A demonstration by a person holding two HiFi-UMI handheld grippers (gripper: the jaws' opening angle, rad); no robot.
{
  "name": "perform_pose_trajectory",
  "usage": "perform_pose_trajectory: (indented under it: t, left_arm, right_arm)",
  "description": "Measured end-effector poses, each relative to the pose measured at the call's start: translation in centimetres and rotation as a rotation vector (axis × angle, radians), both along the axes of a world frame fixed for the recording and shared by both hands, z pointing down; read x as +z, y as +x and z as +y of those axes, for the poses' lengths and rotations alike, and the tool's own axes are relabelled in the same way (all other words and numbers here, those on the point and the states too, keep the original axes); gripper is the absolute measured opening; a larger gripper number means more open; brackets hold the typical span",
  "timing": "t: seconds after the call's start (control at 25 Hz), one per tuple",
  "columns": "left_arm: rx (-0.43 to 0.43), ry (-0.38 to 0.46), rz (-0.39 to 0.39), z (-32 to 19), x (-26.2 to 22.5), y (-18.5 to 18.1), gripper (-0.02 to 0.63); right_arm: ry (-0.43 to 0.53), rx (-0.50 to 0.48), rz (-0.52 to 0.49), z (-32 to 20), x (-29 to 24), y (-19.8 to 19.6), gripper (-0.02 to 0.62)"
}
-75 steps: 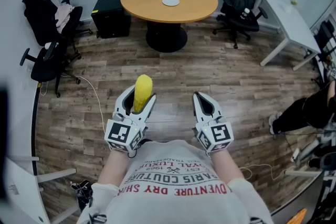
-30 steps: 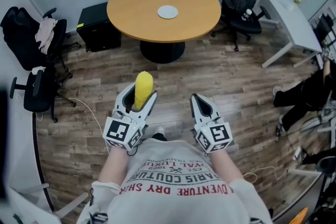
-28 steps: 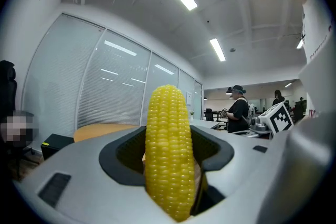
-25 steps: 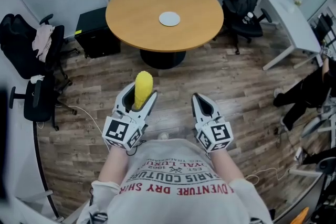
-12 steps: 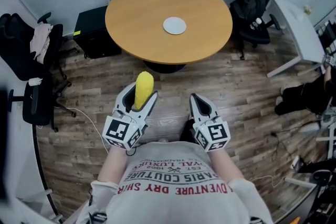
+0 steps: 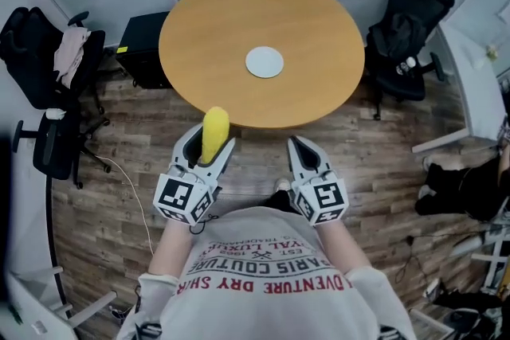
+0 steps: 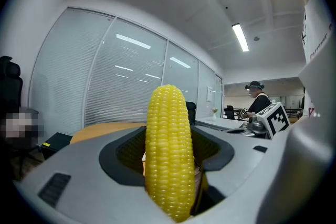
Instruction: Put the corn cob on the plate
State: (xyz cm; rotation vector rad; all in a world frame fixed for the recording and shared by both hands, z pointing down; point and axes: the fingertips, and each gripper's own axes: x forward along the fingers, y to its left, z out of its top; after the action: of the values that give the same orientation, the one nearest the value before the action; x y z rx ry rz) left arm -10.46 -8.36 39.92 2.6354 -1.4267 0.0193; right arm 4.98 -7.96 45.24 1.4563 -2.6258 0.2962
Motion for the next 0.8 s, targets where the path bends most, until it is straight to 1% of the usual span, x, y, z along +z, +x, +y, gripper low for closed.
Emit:
perform_pose_trajectory:
  t: [0.16, 0.28, 0.48, 0.6, 0.8]
  left_arm:
    - [-0.063, 0.001, 0.020, -4.2, -0.5, 3.2, 0.281]
    - [-0.094, 0.000, 0.030, -7.2, -0.5, 5.7, 0.281]
    - [-0.120, -0.012, 0.023, -11.2, 0.1, 8.9, 0.281]
    - [-0.116, -0.034, 0.010, -13.0, 0.8, 9.8, 0.281]
    - [-0.111, -0.076, 0.008, -17.3, 2.7, 9.8, 0.281]
  right_arm:
    - [0.023, -0.050, 0.013, -5.3, -1.4, 3.4, 0.029]
    - [0.037, -0.076, 0.027, -8.8, -1.8, 6.1, 0.029]
    - [0.034, -0.080, 0.037, -13.9, -1.6, 9.4, 0.029]
    - [0.021, -0.062, 0.027, -15.8, -1.2, 10.4, 0.029]
    - [0.005, -0.043, 0.024, -19.4, -0.1, 10.8, 0.029]
